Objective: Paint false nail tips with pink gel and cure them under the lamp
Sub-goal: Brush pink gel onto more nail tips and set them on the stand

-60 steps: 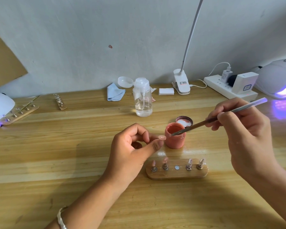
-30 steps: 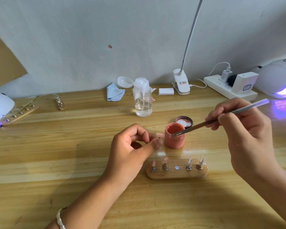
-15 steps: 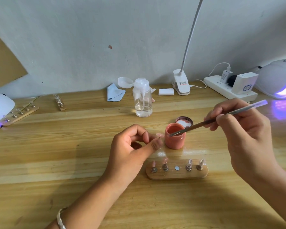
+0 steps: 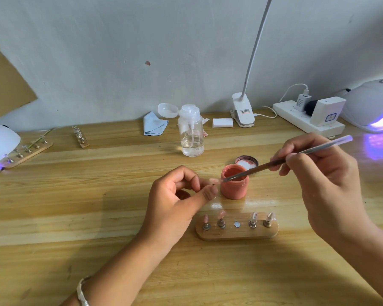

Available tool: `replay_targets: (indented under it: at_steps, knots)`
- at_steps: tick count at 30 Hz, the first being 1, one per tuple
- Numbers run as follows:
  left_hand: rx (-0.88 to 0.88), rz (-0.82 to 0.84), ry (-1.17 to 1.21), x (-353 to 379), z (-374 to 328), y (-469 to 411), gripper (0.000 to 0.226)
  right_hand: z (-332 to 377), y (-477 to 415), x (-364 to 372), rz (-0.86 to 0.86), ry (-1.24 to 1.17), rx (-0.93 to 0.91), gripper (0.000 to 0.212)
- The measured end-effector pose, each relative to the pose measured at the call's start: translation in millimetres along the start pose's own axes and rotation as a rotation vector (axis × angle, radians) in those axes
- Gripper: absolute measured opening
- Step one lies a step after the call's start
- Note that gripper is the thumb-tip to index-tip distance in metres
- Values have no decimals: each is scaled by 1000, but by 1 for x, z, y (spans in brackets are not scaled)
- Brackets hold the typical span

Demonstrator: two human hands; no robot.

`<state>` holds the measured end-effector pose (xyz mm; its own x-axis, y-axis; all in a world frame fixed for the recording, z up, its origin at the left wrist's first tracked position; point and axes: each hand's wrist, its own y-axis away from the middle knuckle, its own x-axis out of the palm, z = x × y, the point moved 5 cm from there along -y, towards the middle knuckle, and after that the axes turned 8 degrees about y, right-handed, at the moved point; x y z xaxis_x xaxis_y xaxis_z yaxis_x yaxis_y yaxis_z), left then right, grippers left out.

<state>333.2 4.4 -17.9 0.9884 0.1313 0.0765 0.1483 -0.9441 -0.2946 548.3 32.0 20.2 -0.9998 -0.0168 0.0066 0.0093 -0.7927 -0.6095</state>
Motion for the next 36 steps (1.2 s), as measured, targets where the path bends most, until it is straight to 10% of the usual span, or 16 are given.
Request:
replay_targets:
  at_steps: [36]
  knots:
    - [-6,-5,-2,-1,0,0,26,1,1,1,-14,23,-5,13]
